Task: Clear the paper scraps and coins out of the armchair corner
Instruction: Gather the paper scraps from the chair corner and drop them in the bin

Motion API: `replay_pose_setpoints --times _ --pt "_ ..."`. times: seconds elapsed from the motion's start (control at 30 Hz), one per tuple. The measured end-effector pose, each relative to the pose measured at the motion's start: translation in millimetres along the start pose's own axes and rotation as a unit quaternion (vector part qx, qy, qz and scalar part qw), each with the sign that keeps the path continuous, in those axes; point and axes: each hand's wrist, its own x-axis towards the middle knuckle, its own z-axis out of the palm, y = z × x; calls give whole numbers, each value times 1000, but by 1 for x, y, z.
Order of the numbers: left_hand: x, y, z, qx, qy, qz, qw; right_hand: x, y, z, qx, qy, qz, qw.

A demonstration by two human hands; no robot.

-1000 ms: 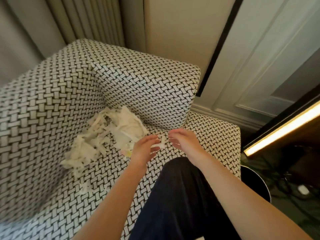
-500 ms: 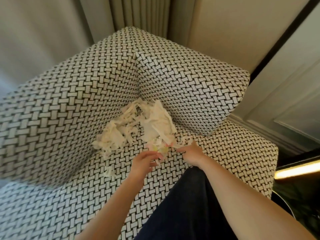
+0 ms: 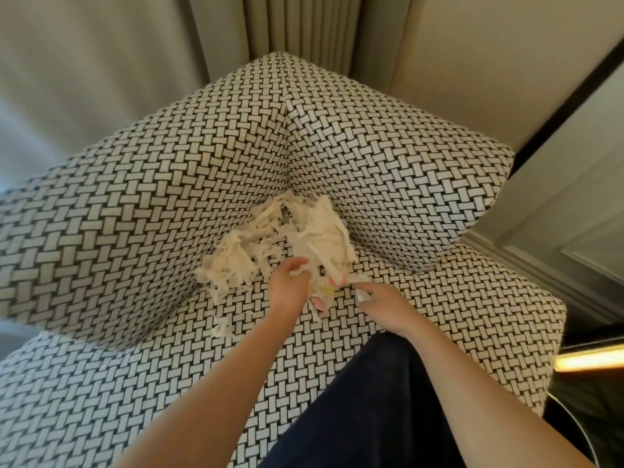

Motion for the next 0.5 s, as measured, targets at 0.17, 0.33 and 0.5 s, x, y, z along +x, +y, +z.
replay_pose_setpoints --times 0.17,0.33,0.5 --pt "26 10 20 215 22 89 972 -14 -1 -6 103 138 -35 984" --pt "40 15 38 258 -34 67 963 -17 2 -7 169 237 -16 957" --pt "34 13 41 167 16 46 985 -16 4 -7 206 277 -25 938"
